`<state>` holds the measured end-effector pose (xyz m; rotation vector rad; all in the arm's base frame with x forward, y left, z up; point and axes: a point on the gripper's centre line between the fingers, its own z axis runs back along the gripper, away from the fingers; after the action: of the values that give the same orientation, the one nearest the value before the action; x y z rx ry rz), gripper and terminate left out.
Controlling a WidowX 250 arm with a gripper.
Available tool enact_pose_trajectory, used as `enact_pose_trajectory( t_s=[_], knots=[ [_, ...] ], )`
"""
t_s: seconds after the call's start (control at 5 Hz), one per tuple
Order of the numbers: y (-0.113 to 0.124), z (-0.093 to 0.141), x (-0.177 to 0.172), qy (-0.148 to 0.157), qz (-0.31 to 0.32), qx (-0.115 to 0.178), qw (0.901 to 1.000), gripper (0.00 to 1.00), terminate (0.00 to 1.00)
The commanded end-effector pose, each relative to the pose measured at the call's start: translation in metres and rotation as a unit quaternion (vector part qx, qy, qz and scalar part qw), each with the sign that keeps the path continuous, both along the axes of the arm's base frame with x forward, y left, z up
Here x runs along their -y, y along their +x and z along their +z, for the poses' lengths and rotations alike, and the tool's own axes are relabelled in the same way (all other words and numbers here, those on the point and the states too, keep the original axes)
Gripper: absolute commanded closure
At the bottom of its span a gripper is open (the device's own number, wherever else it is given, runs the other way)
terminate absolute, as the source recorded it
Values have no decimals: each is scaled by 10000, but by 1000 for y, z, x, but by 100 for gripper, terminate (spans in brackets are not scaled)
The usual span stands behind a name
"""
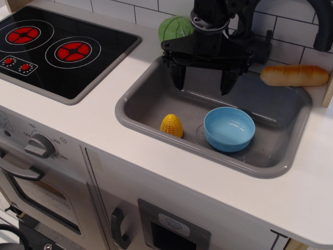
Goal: Put corn in bowl sink
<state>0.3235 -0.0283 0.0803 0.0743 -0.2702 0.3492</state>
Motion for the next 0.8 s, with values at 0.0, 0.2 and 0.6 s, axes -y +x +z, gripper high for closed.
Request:
enact_pose_trajectory(
  t_s=[0.0,0.2,0.6],
  knots=[
    [0,0,0,0,0,0,10000,0,0],
    [-9,-3,-21,64,751,-95,9971,0,0],
    [-14,-26,-49,-47,1065,-30,9943,0,0]
  ],
)
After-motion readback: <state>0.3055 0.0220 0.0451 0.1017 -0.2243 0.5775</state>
